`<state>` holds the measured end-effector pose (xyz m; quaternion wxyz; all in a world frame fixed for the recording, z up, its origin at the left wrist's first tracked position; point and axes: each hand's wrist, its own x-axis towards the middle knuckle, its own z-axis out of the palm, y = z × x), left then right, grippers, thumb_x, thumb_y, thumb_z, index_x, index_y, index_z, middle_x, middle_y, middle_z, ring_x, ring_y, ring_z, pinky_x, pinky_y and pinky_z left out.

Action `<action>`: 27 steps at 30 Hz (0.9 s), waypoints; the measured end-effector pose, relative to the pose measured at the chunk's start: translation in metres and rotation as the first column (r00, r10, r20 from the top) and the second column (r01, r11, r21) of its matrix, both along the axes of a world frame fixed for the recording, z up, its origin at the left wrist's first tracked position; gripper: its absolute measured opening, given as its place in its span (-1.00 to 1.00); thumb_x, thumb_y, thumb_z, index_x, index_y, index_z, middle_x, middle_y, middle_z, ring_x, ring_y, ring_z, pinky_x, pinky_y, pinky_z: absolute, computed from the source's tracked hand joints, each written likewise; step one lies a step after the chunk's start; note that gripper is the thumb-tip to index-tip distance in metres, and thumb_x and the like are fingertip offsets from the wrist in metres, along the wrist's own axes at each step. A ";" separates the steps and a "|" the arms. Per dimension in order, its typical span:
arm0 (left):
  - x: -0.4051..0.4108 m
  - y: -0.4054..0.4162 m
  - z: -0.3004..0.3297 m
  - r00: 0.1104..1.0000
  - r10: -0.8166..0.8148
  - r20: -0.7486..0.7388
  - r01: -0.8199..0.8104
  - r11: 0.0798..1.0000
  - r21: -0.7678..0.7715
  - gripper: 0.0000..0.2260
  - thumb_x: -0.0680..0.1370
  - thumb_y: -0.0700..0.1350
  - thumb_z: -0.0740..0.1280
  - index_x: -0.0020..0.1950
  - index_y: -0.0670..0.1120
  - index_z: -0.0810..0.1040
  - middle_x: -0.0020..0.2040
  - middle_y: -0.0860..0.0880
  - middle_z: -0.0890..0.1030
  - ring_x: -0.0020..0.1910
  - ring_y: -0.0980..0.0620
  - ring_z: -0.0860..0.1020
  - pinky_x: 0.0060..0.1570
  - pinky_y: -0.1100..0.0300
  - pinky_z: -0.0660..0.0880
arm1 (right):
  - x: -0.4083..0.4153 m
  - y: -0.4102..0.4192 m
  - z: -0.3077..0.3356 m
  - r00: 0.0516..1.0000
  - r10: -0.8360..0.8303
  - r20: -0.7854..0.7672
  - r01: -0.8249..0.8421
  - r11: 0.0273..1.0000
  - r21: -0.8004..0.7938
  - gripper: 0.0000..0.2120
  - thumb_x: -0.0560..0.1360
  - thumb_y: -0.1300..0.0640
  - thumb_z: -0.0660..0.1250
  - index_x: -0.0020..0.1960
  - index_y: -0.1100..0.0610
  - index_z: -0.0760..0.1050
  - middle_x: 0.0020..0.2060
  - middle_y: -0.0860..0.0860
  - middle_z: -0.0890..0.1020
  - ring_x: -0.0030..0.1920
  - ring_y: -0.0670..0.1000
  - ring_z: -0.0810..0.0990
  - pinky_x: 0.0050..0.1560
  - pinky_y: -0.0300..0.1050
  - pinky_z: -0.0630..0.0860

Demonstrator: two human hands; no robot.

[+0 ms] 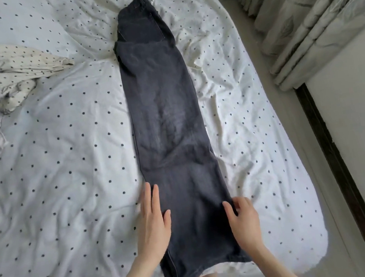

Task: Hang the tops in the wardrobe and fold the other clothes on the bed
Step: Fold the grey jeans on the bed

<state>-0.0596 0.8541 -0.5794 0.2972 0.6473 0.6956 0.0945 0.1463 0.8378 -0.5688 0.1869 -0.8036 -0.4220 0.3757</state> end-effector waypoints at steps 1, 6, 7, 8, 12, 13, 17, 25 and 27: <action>0.000 -0.011 -0.001 0.988 0.114 0.106 -0.115 0.993 -0.001 -0.42 0.59 -0.16 0.23 0.54 -0.12 0.04 0.54 -0.01 0.00 0.51 0.05 0.04 0.42 0.18 0.13 | 0.001 -0.008 0.000 1.000 -0.018 -0.006 0.018 1.000 0.019 -0.75 0.57 0.07 0.25 -0.25 0.13 0.38 -0.24 -0.04 0.43 -0.23 0.01 0.45 -0.27 -0.30 0.28; -0.006 -0.043 -0.009 0.869 0.399 0.293 -0.383 0.917 -0.115 -0.73 0.53 -0.17 0.35 0.21 -0.20 0.47 0.14 -0.11 0.53 0.12 -0.07 0.50 0.12 0.15 0.40 | -0.002 -0.034 -0.001 0.993 -0.033 -0.116 0.031 0.999 -0.026 -0.56 0.58 0.07 0.21 -0.41 0.10 0.13 -0.43 -0.05 0.27 -0.42 -0.06 0.26 -0.41 -0.25 0.22; -0.008 -0.047 -0.010 0.858 0.418 0.300 -0.392 0.908 -0.144 -0.78 0.52 -0.17 0.37 0.13 -0.21 0.50 0.07 -0.11 0.55 0.06 -0.08 0.52 0.06 0.16 0.41 | -0.003 -0.039 -0.003 0.992 -0.039 -0.122 0.033 0.998 -0.045 -0.56 0.58 0.07 0.21 -0.40 0.10 0.11 -0.46 -0.05 0.24 -0.43 -0.05 0.21 -0.44 -0.23 0.17; -0.011 -0.049 -0.010 0.851 0.431 0.299 -0.395 0.902 -0.175 -0.81 0.51 -0.17 0.38 0.08 -0.21 0.51 0.01 -0.11 0.56 0.01 -0.09 0.53 0.01 0.17 0.41 | -0.003 -0.044 -0.004 0.992 -0.046 -0.116 0.040 0.998 -0.056 -0.57 0.59 0.07 0.19 -0.40 0.10 0.12 -0.48 -0.04 0.23 -0.43 -0.05 0.19 -0.45 -0.22 0.15; -0.018 -0.063 -0.010 0.883 0.399 0.246 -0.316 0.895 -0.316 -0.82 0.47 -0.08 0.43 -0.06 -0.17 0.55 -0.09 -0.10 0.59 -0.06 -0.06 0.54 0.00 0.13 0.46 | -0.002 -0.057 -0.004 0.970 -0.161 -0.184 0.151 0.986 -0.064 -0.61 0.61 0.06 0.14 -0.37 0.15 0.30 -0.46 -0.02 0.36 -0.38 -0.04 0.30 -0.38 -0.19 0.21; -0.017 -0.065 -0.011 0.901 0.371 0.225 -0.289 0.900 -0.328 -0.82 0.47 -0.05 0.44 -0.09 -0.15 0.55 -0.09 -0.09 0.58 -0.06 -0.05 0.53 0.02 0.12 0.45 | -0.001 -0.058 -0.003 0.958 -0.171 -0.232 0.161 0.985 -0.061 -0.62 0.60 0.04 0.15 -0.36 0.14 0.31 -0.46 -0.04 0.36 -0.38 -0.07 0.30 -0.38 -0.19 0.21; -0.019 -0.077 -0.013 0.900 0.366 0.235 -0.289 0.907 -0.307 -0.79 0.56 -0.03 0.31 -0.21 -0.10 0.41 -0.26 0.01 0.45 -0.27 0.06 0.42 -0.28 0.22 0.33 | 0.003 -0.069 0.002 0.931 -0.112 -0.347 0.079 0.991 -0.106 -0.65 0.52 0.01 0.32 -0.34 0.13 0.29 -0.46 -0.09 0.34 -0.42 -0.12 0.29 -0.36 -0.27 0.23; -0.028 -0.099 -0.017 0.695 0.590 0.410 -0.365 0.782 -0.506 -0.78 0.56 -0.05 0.32 0.07 -0.18 0.48 -0.04 -0.07 0.60 -0.04 0.00 0.57 0.02 0.07 0.52 | 0.007 -0.097 -0.007 0.951 -0.141 -0.274 0.089 0.977 -0.194 -0.76 0.58 0.08 0.23 -0.21 0.19 0.44 -0.34 0.00 0.46 -0.32 -0.05 0.39 -0.30 -0.21 0.31; -0.031 -0.100 -0.013 0.655 0.610 0.446 -0.314 0.756 -0.574 -0.74 0.53 -0.08 0.36 0.17 -0.16 0.49 0.06 -0.08 0.62 0.06 -0.02 0.58 0.14 0.03 0.50 | 0.007 -0.098 -0.005 0.952 -0.158 -0.262 0.110 0.975 -0.191 -0.83 0.56 0.11 0.26 -0.18 0.16 0.40 -0.31 -0.01 0.47 -0.31 -0.06 0.41 -0.29 -0.21 0.33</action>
